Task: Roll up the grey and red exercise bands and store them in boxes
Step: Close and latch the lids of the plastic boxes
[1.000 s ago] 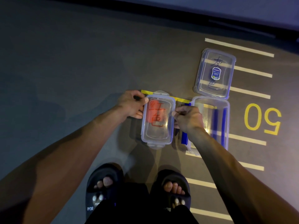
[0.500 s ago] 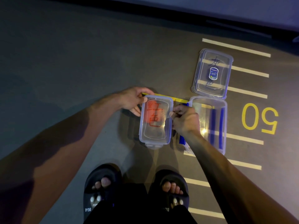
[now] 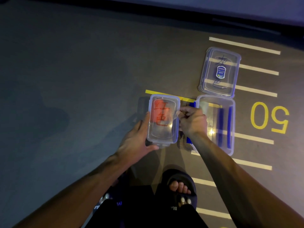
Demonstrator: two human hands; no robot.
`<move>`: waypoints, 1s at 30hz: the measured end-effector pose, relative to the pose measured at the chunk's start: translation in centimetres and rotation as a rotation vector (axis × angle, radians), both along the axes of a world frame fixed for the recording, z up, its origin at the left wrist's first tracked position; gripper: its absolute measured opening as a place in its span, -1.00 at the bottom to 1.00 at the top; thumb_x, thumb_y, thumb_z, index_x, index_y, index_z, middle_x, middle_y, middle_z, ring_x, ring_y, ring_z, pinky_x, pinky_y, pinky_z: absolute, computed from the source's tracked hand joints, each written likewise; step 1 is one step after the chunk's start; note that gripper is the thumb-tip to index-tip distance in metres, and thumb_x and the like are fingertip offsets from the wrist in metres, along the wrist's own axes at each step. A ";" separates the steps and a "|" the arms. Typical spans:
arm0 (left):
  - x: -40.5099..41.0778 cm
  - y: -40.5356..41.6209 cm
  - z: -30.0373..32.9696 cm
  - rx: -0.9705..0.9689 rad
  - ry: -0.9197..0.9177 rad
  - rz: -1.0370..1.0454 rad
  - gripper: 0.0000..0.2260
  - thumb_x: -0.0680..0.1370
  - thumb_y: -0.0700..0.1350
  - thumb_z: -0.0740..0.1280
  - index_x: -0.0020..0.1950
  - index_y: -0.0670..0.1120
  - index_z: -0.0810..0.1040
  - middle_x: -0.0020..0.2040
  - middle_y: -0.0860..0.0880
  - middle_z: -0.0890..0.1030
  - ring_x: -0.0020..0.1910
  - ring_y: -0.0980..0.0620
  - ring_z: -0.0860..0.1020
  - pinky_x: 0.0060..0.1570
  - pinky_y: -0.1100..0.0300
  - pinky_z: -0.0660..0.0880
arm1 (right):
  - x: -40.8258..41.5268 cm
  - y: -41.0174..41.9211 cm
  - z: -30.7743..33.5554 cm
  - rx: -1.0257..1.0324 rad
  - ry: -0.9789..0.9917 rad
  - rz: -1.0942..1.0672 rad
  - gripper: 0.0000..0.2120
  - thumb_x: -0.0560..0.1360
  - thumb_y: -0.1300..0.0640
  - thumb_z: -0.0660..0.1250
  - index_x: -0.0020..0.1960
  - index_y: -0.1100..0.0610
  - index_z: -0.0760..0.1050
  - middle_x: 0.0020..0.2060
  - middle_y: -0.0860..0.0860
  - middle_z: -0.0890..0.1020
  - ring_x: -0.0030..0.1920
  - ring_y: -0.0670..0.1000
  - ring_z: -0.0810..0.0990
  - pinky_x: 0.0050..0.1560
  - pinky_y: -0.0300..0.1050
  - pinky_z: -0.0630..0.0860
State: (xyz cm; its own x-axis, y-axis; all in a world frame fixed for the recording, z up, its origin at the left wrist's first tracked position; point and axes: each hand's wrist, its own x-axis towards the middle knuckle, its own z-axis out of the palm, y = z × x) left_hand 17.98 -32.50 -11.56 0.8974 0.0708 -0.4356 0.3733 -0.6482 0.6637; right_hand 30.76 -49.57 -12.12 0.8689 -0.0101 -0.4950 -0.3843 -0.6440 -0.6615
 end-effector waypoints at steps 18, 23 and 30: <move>0.2 5.2 0.7 -0.042 -0.066 0.122 0.00 0.33 -0.08 0.63 0.54 0.41 0.10 0.28 0.06 0.52 0.20 0.03 0.57 0.18 0.05 0.55 | -1.5 3.7 0.6 0.021 0.049 0.287 -0.68 0.51 0.23 0.37 0.25 0.10 0.63 0.08 0.12 0.69 0.10 0.14 0.66 0.13 0.06 0.60; 1.7 7.7 1.5 0.087 0.049 -0.026 -0.16 0.39 0.34 0.48 0.57 0.36 0.10 0.31 0.12 0.49 0.27 0.01 0.52 0.24 -0.08 0.53 | -0.6 2.7 1.5 0.156 0.069 0.174 -0.68 0.53 0.35 0.32 0.24 0.17 0.64 -0.15 0.01 0.70 -0.13 0.04 0.68 -0.03 -0.04 0.63; 10.7 3.5 2.8 0.180 -0.346 -0.109 -0.70 0.62 -0.06 0.17 0.25 0.01 0.61 0.10 0.07 0.56 0.08 -0.04 0.53 0.11 0.17 0.41 | 6.6 -3.8 3.8 0.102 -0.208 -0.121 -0.79 0.57 0.40 0.29 0.15 0.27 0.62 -0.08 0.02 0.65 -0.13 -0.19 0.62 0.04 -0.30 0.56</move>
